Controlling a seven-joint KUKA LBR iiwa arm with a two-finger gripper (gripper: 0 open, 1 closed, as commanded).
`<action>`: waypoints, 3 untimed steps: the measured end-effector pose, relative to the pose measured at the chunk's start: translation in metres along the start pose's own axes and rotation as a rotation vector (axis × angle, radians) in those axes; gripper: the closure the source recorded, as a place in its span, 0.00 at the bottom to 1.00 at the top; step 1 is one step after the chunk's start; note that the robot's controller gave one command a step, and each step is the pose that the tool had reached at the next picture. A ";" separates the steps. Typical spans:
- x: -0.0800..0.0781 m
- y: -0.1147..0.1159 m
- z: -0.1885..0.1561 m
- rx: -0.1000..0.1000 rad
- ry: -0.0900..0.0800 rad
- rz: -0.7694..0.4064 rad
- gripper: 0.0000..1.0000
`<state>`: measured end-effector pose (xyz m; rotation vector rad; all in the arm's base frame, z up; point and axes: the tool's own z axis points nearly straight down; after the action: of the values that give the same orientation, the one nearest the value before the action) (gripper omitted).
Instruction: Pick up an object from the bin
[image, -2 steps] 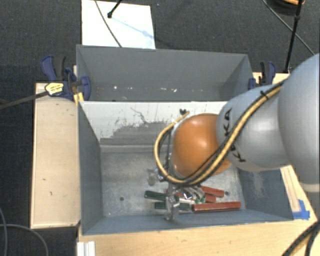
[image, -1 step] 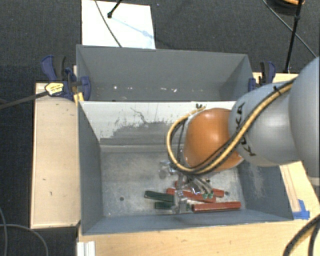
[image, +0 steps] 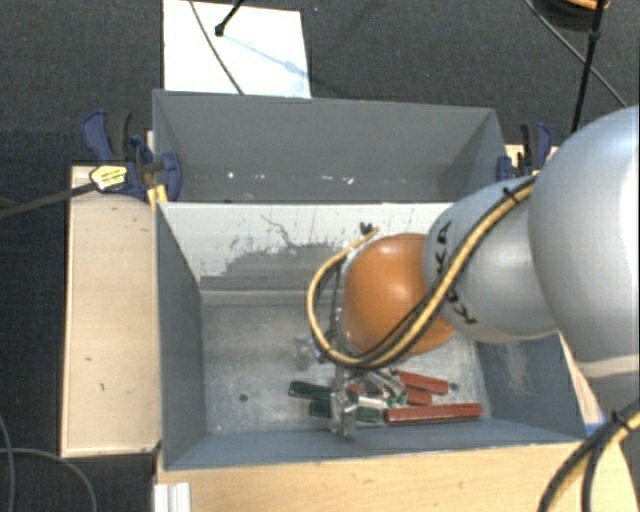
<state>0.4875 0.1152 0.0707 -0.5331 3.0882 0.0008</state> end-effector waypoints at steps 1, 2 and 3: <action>0.014 -0.025 -0.001 0.000 -0.001 0.178 0.00; 0.016 -0.024 0.000 -0.001 0.005 0.180 1.00; 0.013 -0.025 -0.057 0.000 0.000 0.185 1.00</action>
Offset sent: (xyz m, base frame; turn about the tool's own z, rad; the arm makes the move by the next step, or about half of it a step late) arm -0.0071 -0.0285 -0.0007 0.1774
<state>0.4828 0.0874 0.1273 -0.2461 3.1241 0.0015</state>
